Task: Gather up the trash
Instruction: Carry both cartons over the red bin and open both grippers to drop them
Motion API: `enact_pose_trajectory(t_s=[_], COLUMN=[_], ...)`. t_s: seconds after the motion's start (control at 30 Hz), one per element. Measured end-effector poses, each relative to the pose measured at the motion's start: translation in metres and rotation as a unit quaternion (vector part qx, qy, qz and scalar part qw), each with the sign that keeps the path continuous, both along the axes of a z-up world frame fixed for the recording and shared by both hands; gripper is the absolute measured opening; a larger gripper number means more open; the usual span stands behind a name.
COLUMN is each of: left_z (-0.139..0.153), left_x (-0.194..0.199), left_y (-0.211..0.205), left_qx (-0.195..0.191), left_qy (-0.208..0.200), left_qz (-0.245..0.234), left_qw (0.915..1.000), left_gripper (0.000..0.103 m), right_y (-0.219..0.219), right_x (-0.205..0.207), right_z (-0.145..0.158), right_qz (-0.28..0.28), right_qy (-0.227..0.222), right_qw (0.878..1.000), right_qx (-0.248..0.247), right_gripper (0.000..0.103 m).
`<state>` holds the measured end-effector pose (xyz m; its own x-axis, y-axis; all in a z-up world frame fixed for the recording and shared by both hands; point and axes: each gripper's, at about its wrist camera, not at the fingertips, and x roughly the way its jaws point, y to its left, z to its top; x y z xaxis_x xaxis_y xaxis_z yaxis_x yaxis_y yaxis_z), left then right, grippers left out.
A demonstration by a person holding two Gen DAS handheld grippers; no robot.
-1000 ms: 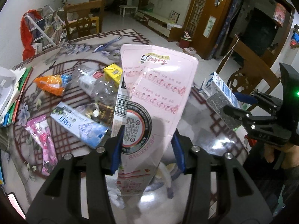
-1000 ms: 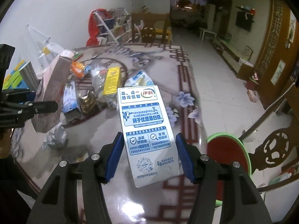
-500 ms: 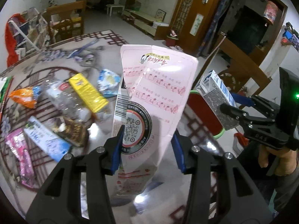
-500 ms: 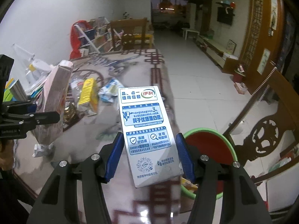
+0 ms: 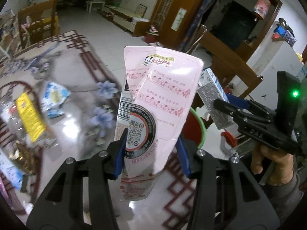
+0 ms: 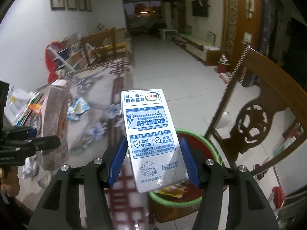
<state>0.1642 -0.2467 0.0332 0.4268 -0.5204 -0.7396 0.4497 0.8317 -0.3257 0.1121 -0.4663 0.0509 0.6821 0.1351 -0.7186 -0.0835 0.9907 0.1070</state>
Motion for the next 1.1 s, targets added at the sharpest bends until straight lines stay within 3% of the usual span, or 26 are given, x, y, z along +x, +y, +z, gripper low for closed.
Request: enact_pose_trajectory(t_s=[0.57, 1.1], left_z=[-0.014, -0.018], left_x=[0.029, 0.059], left_y=[-0.116, -0.141], left_qx=[-0.037, -0.046], left_qy=[0.026, 0.045], left_qz=[-0.075, -0.072], left_qw=[0.9962, 0.9953], left_gripper=[0.045, 0.046], right_y=[-0.082, -0.080], right_x=[0.001, 0.017], right_z=[-0.025, -0.040], right_qz=[-0.093, -0.080], right_qy=[0.011, 0.036], right_qw=[0.995, 0.996], right_qx=[0.033, 0.009], right_gripper=[0.055, 0.055])
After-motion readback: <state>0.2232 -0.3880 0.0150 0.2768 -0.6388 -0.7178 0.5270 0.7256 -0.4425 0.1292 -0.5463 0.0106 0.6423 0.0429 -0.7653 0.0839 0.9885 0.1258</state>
